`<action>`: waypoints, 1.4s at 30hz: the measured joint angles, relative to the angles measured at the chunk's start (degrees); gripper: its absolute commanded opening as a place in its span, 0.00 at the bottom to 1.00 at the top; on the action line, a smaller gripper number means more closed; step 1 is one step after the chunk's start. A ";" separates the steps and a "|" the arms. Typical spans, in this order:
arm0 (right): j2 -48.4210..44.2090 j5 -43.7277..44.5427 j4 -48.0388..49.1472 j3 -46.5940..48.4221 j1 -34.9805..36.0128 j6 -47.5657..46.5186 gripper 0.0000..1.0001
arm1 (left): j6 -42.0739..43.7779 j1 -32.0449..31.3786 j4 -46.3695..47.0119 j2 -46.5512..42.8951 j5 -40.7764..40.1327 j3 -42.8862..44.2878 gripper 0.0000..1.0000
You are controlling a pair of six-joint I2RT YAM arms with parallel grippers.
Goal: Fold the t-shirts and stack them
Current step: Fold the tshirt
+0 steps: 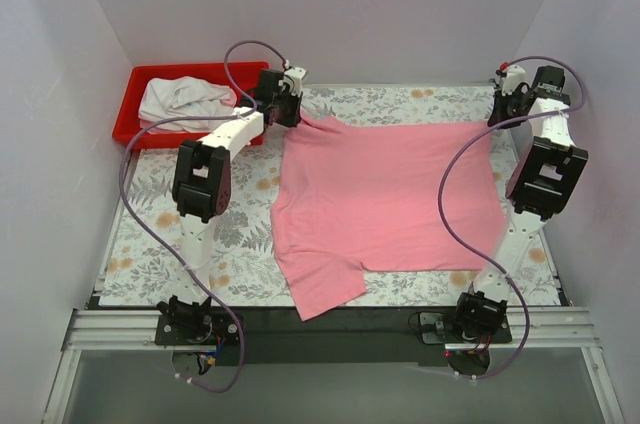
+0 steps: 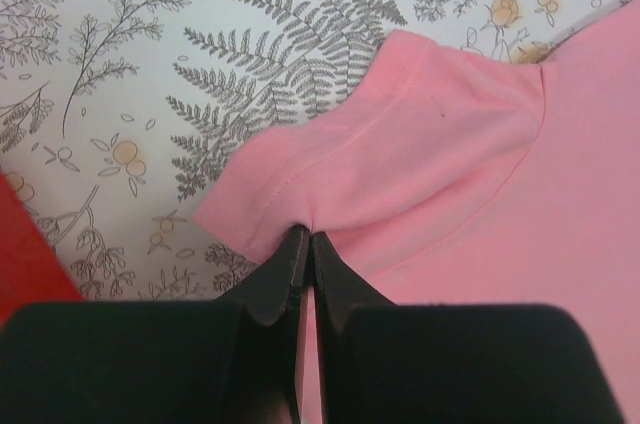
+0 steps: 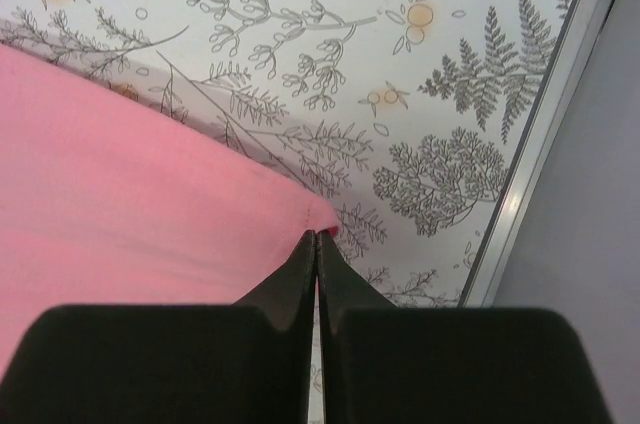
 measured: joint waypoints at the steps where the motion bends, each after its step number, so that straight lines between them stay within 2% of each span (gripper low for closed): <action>1: -0.52 -0.13 0.07 -0.85 -0.31 -0.31 0.01 | 0.22 0.00 -0.02 -1.38 0.09 -1.77 0.00; 17: -8.85 -3.48 -0.81 -9.84 -2.58 -5.42 0.01 | -0.09 0.00 0.00 -18.84 3.56 -19.96 0.00; 42: -13.44 -3.28 -2.73 -21.84 -4.74 -13.86 0.01 | -4.85 -3.45 -3.50 -30.01 4.04 -38.14 0.00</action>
